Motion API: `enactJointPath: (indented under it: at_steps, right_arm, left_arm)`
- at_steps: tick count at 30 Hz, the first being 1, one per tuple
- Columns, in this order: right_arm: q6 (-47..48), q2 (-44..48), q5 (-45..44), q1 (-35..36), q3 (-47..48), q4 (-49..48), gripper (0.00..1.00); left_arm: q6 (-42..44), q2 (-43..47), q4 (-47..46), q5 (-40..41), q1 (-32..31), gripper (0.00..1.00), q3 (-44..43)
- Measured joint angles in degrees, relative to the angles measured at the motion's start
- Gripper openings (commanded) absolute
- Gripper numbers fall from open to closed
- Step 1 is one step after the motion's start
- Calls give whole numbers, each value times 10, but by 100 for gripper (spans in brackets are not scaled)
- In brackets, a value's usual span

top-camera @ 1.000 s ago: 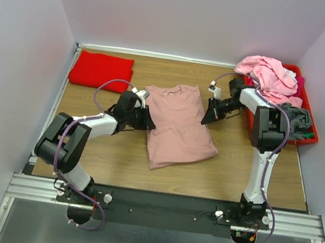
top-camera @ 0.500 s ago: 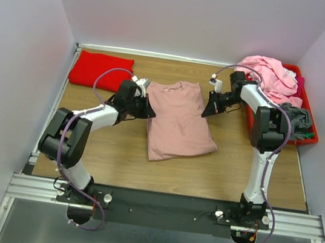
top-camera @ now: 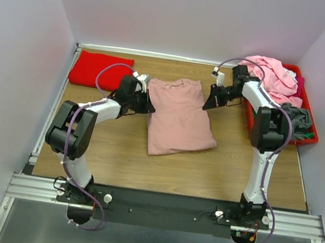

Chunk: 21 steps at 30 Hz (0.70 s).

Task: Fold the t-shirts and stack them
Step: Fold the tshirt

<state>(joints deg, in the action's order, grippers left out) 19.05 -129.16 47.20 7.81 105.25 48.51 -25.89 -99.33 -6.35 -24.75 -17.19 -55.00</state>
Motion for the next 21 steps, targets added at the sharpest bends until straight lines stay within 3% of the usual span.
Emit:
enactJointPath:
  at_steps: [8,15,21]
  right_arm:
    - [-22,-1,-8,0,25,-25,1]
    - [-51,-27,-33,0,46,-57,0]
    - [-66,-51,-61,0,46,-65,9]
  left_arm:
    - [11,-4,-9,5,5,0,-22]
    - [12,-69,-28,13,21,0,-55]
    - [12,-98,-25,17,23,0,-57]
